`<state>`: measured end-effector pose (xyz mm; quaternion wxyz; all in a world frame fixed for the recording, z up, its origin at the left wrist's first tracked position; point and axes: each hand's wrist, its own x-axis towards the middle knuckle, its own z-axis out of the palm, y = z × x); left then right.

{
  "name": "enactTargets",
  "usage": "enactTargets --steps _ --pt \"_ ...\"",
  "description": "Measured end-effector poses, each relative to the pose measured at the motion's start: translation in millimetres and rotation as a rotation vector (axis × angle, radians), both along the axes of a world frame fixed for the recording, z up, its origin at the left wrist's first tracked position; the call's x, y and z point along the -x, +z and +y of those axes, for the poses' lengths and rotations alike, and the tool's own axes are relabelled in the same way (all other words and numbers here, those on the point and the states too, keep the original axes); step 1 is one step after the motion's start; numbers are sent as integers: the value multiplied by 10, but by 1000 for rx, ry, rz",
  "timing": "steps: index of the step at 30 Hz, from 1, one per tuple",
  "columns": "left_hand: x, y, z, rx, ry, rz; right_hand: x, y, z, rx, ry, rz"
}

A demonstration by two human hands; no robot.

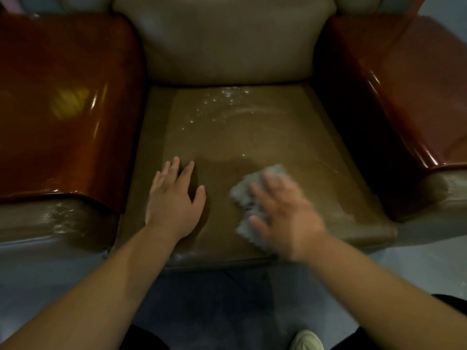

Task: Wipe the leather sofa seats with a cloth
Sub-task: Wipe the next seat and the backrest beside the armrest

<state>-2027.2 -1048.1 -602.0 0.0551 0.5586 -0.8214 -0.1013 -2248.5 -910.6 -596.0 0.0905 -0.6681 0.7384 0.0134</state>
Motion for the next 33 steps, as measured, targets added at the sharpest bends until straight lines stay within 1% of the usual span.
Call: enactTargets --steps 2,3,5,6,7,9,11,13,14,15,16,18,19,20,21,22,24,25,26,27,28,29,31,32,33 --pt "-100 88 27 -69 19 64 520 -9 44 -57 -182 59" --pt "-196 117 50 -110 16 80 654 14 21 -100 -260 94" --pt "-475 105 139 -133 -33 40 568 37 -87 -147 -375 78" --pt "-611 59 194 -94 -56 6 368 39 -173 -123 -363 52" --pt "-716 0 249 -49 -73 -22 102 39 -265 -71 -280 47" --pt "-780 -74 294 6 -81 -14 -562 53 -407 -3 -24 -8" --pt "-753 -119 315 45 -65 47 -1048 31 -470 -44 199 -52" --pt "-754 -167 320 93 -61 87 -1108 120 -516 -64 316 -48" --pt "-770 -185 320 102 -64 92 -963 126 -544 -41 346 1" --pt "-782 -191 323 105 -60 90 -751 139 -581 -38 332 45" --pt "-791 -187 329 102 -45 81 -490 162 -650 -69 261 61" --pt "-774 -192 332 105 -24 60 40 162 -882 -136 21 54" --pt "-756 -204 325 102 -26 59 171 152 -1014 -157 -92 39" --pt "-744 -226 323 97 -28 62 141 171 -1124 -155 -151 43" --pt "-745 -250 321 94 -31 65 -35 125 -1193 -125 -123 45" --pt "-756 -274 323 96 -37 67 -325 114 -1199 -62 -27 45" --pt "-778 -301 321 98 -50 58 -951 39 -1003 54 246 -10" --pt "-783 -316 318 104 -52 43 -1159 44 -867 73 390 -28" --pt "-785 -336 313 109 -49 29 -1193 96 -808 27 501 -7" --pt "-785 -352 312 102 -41 25 -1065 152 -861 51 581 24" --pt "-784 -363 311 89 -31 32 -832 197 -1009 70 578 87" --pt "-782 -368 308 79 -19 42 -545 204 -1217 11 474 111" --pt "-761 -373 302 76 -4 26 73 241 -1630 -118 140 59" --pt "-753 -376 302 75 -1 12 252 246 -1792 -142 0 39" --pt "-749 -375 299 74 1 8 295 214 -1891 -154 -59 60"
